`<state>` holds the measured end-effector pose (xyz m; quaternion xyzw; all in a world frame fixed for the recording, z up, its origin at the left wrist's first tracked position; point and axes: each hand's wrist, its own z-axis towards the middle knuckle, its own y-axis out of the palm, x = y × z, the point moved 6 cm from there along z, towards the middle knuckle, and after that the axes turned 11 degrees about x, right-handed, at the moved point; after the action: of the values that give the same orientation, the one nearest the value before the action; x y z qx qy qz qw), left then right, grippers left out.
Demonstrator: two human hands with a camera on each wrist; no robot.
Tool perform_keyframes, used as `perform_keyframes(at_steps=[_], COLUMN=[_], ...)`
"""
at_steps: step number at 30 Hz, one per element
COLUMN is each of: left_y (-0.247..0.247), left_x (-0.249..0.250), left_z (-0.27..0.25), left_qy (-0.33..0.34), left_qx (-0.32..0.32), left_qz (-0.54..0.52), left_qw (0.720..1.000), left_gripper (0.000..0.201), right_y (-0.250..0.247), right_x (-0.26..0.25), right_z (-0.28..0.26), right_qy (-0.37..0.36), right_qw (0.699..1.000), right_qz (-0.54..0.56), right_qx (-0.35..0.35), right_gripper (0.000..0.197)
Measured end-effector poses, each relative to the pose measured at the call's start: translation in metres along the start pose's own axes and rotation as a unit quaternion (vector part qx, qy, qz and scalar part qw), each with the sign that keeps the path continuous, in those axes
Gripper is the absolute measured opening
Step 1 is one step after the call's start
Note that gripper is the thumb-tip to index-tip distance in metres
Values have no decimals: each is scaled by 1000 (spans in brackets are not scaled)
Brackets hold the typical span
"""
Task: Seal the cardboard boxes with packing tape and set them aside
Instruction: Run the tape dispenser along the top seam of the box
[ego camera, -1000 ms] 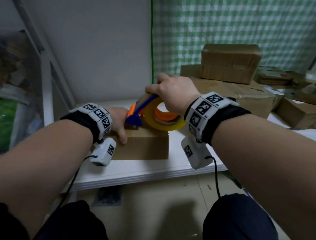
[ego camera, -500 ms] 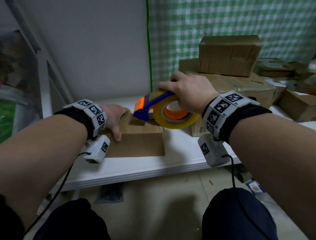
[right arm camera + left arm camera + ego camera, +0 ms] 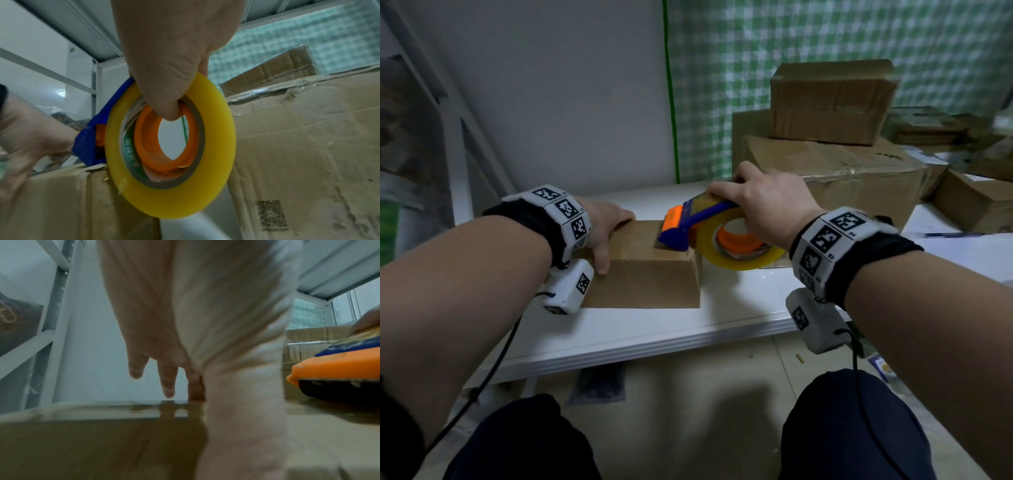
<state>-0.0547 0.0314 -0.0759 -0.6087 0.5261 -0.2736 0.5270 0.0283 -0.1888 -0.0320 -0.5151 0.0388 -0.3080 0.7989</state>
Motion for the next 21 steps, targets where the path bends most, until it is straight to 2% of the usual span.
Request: perform_keyframes(at_steps=[5,7,10,12,16,21], left_y=[-4,-1,15,24,28,25], left_x=[-5,-6,4,20,42,55], left_z=[0,0,5,10,8,-1], left_qy=[-14,-31,-39,-32,-30,-30], left_qx=[3,4,9,38,88,117], left_qz=[62,23,-113,-143,-126,-112], left_qw=[998,999,993,989,988,986], left_gripper=[106,109,135,144,131,116], right_y=[0,3,9,14,27,33], right_x=[-19,-20,-19,-17,-11,-7], right_z=[3,4,3,0,-9,-7], right_qy=[10,27,60,84,121,122], right_qw=[1000,999,996,990,975,968], right_qz=[-1,5,55,100,173,194], right_qx=[-13,-24,-43,-50,-68,-101], right_gripper=[50,48,50,55,70,81])
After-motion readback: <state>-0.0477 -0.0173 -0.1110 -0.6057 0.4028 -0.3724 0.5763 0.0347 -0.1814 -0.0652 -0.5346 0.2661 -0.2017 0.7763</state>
